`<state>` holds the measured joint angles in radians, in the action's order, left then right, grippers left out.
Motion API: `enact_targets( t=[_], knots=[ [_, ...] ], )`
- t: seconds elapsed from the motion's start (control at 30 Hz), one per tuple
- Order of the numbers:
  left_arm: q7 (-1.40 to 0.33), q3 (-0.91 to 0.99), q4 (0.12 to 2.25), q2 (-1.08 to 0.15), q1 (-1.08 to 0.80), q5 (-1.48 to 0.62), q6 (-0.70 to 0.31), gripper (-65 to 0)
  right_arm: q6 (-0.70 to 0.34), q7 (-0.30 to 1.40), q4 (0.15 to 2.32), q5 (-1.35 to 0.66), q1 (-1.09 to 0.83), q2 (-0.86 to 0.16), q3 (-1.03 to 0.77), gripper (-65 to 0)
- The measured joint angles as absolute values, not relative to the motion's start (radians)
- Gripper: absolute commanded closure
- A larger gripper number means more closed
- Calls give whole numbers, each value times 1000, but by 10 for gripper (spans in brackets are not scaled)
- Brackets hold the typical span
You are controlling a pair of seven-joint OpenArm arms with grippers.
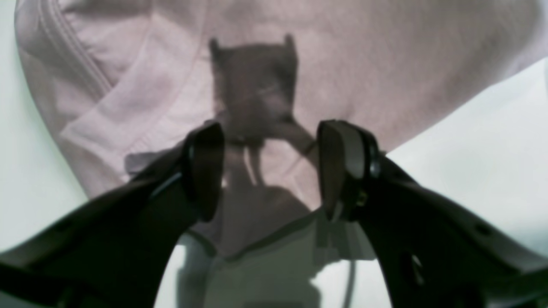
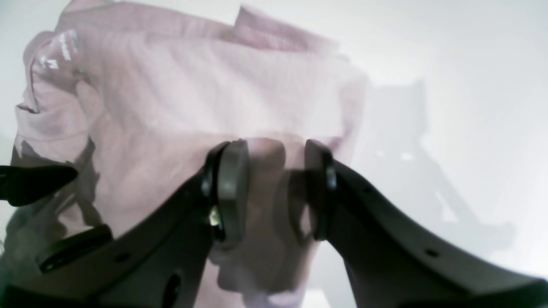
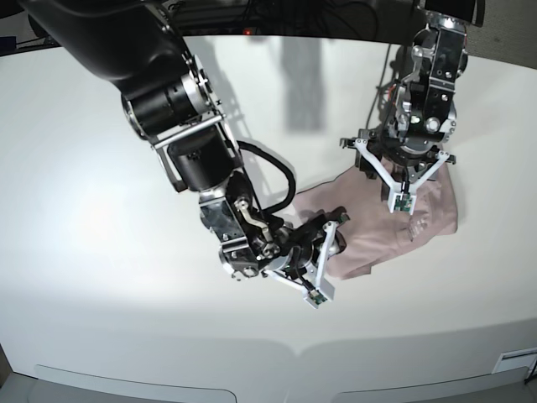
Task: Fold the T-shirt properly
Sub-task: 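Tuck and flatten the bundle's edges with both grippers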
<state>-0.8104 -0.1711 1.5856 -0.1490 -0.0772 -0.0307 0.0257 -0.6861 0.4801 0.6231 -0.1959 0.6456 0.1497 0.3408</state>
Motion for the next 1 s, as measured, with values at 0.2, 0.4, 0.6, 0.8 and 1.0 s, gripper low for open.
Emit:
enact_targets(
  t=[0.2, 0.4, 0.6, 0.8, 1.0],
  knots=[
    [-811, -173, 1586, -154, -77, 29, 17, -338, -686, 639, 615, -244, 642, 150, 341, -225],
    [-788, -175, 1586, -229, -77, 29, 14, -338, -690, 813, 619, -449, 643, 106, 341, -225],
    [-783, -175, 1580, -257, -72, 37, -1, -338, -694, 889, 622, -530, 636, 72, 341, -225],
    [-750, -175, 1577, -255, -71, 33, -11, -338, -693, 945, 630, -643, 632, 61, 440, -225],
    [-758, -175, 1542, -255, -6, 33, -24, -338, -694, 942, 637, -735, 614, 62, 567, -225]
  ],
)
